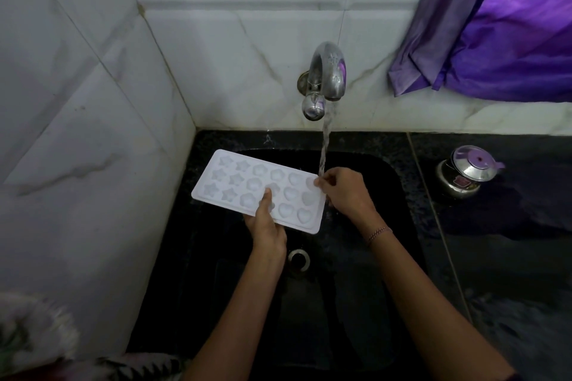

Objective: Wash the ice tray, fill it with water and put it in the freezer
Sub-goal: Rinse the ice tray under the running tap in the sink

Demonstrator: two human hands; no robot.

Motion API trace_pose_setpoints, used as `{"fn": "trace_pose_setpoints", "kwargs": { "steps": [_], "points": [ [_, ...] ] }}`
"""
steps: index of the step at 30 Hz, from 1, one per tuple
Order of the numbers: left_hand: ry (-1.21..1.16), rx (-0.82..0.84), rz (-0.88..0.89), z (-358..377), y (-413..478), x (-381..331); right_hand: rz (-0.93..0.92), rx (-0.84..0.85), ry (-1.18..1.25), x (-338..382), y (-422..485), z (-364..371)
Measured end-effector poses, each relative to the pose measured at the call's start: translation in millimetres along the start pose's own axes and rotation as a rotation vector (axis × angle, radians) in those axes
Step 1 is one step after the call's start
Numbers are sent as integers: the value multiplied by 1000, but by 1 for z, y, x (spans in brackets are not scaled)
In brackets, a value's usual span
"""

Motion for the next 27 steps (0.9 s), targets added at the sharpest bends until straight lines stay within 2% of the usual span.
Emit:
{"fn": "trace_pose_setpoints", "kwargs": {
  "steps": [6,13,16,20,22,25,27],
  "points": [
    [28,8,19,-3,0,1,-296,-274,-462,-17,-16,15],
    [28,16,31,-2,-5,2,-338,-482,-661,-14,-20,16],
    [9,13,40,0,-7,2,-387,-480,-699,-12,-18,20],
    [29,12,35,2,-4,5,-290,-448,-762,-12,-15,19],
    [30,26,41,4,-2,5,-313,-407,-762,-13,-12,20],
    [38,37,61,9,1,3,-392,-308,-695,-18,-7,19],
    [34,37,71,12,2,2,-347,-241,-503,-21,-5,15]
  ]
}}
Point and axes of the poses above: each hand's wrist, its own y-axis towards the middle knuckle, its own z-axis out of the palm, x = y × z, the point moved 4 cm from there along y, towards the middle knuckle, and after that the axes turned 14 degrees about z, right-handed, at the moved point
